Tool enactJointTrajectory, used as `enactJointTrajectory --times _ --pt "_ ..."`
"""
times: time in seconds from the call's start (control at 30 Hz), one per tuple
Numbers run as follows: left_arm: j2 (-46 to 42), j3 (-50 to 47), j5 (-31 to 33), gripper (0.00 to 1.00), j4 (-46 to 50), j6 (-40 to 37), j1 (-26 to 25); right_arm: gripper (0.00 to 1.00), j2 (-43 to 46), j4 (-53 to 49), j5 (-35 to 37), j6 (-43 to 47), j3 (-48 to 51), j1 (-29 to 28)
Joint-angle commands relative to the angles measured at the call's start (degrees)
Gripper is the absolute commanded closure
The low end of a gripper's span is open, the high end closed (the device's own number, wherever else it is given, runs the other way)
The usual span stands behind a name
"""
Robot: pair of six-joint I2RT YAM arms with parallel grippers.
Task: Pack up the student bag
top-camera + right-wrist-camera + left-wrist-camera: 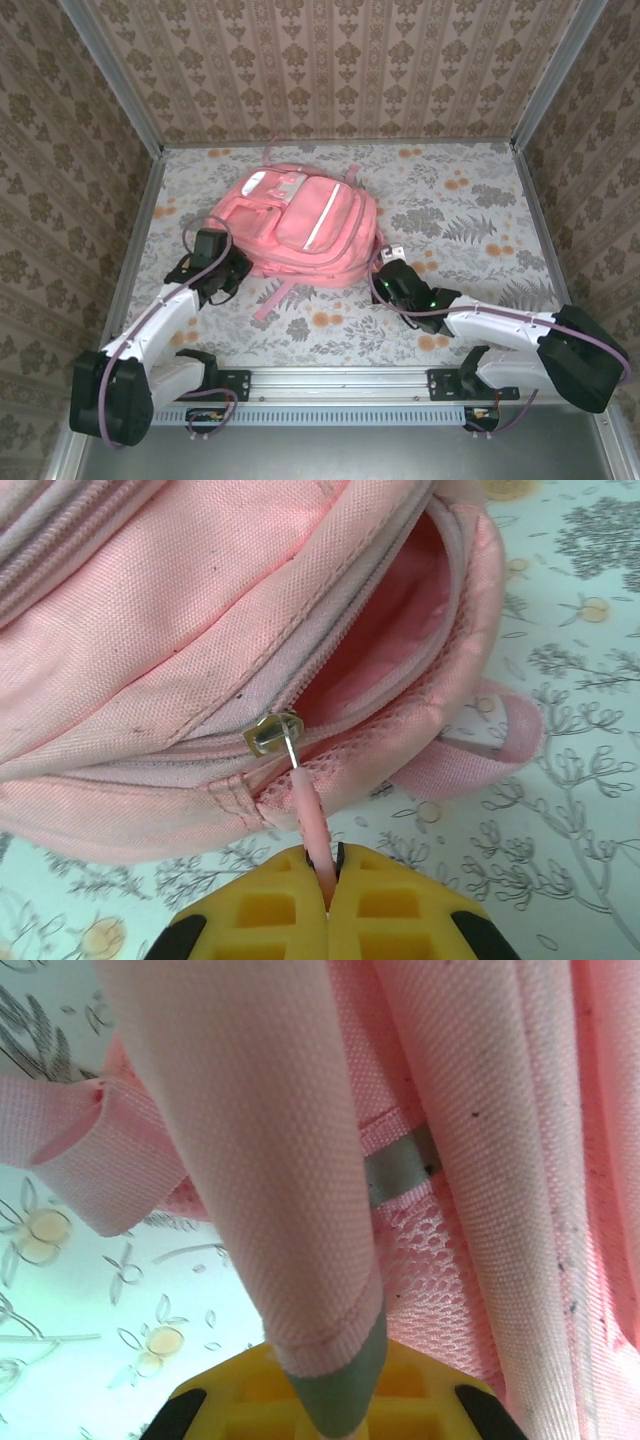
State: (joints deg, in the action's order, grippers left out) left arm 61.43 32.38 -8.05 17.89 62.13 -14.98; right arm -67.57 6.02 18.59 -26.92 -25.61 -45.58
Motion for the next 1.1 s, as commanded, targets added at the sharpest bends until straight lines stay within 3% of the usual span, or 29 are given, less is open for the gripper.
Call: enactJointTrajectory --times 0.0,0.1,0.13,0.27,0.4,0.53,0.63,0.83,1.07 --pt "2.5 3.3 3.2 0.94 1.9 -7.7 3.5 1.00 1.9 -5.0 -1.1 1.2 -0.6 1.0" --pt "2.1 4.4 1.4 0.51 3.4 -7.4 2.0 1.00 2.4 -5.0 -4.4 1.9 -1.4 -0.7" --pt "1.2 4.5 1.6 0.47 4.4 -6.5 0.7 1.00 2.4 -5.1 -5.0 2.0 -1.8 -1.5" --pt "-3.8 3.9 4.0 0.45 9.9 0.1 -6.7 1.00 1.0 -5.0 -6.1 1.7 -2.8 -4.3" --pt "-7.9 1.6 8.8 0.45 9.8 11.4 -20.4 1.00 -0.2 -3.9 -6.2 1.1 -2.4 -5.8" --pt "-6.4 0.0 14.1 0.46 3.7 21.5 -32.6 1.00 0.0 -3.0 -6.9 1.0 -1.7 -6.0" --pt "-1.8 2.4 18.1 0.45 -0.8 23.3 -38.8 1.00 0.4 -2.8 -8.3 1.6 -1.6 -6.0" --pt "9.5 9.0 20.7 0.36 -6.1 21.2 -43.9 1.00 2.7 -2.3 -8.8 1.7 0.1 -6.0" --pt "17.8 13.7 24.8 0.36 -7.7 20.2 -45.0 1.00 4.9 -2.6 -8.0 2.1 2.0 -6.0"
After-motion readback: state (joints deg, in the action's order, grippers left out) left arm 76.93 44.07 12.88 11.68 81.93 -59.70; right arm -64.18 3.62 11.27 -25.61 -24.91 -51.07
